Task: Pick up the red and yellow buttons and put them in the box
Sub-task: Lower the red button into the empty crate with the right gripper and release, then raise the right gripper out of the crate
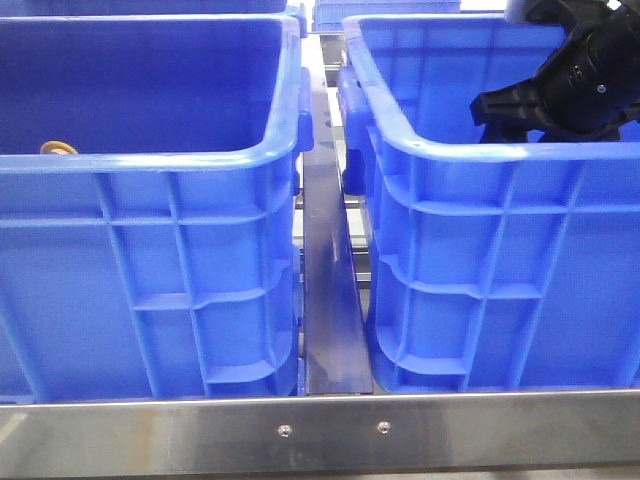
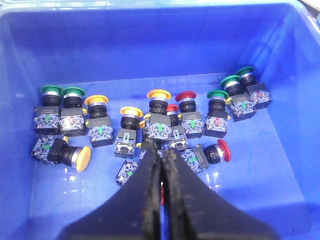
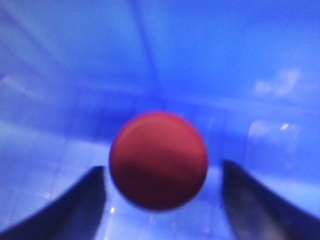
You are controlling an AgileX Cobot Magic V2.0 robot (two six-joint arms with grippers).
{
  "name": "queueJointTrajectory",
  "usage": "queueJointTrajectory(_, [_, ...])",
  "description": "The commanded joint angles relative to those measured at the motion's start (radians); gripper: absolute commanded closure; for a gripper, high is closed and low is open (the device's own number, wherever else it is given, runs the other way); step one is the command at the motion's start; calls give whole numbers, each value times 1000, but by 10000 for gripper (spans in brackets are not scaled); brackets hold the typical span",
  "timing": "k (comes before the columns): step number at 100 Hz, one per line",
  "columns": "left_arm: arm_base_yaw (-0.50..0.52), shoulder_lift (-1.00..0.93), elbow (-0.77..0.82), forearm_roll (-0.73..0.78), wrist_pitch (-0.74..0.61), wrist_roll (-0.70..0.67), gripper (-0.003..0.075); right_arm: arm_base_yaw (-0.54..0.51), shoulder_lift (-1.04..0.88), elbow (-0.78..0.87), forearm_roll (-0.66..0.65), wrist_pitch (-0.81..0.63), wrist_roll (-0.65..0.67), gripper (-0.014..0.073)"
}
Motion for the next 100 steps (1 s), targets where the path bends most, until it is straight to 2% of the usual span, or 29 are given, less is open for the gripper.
queueJointTrajectory(1, [2,-3,-24,-11,-69,-11,739,-5,-62,-24,3,-32,-11,5])
queueJointTrajectory(34, [2,-3,-24,-11,-64,-11,739,-5,-261,-8,3,64,4,7])
queueJointTrajectory(77, [2,-3,-24,-11,-56,-11,739,-9,-706,220,3,42,19,8])
queueJointTrajectory(100, [2,-3,-24,-11,-40,-11,739,-110,-924,357,3,110,19,8])
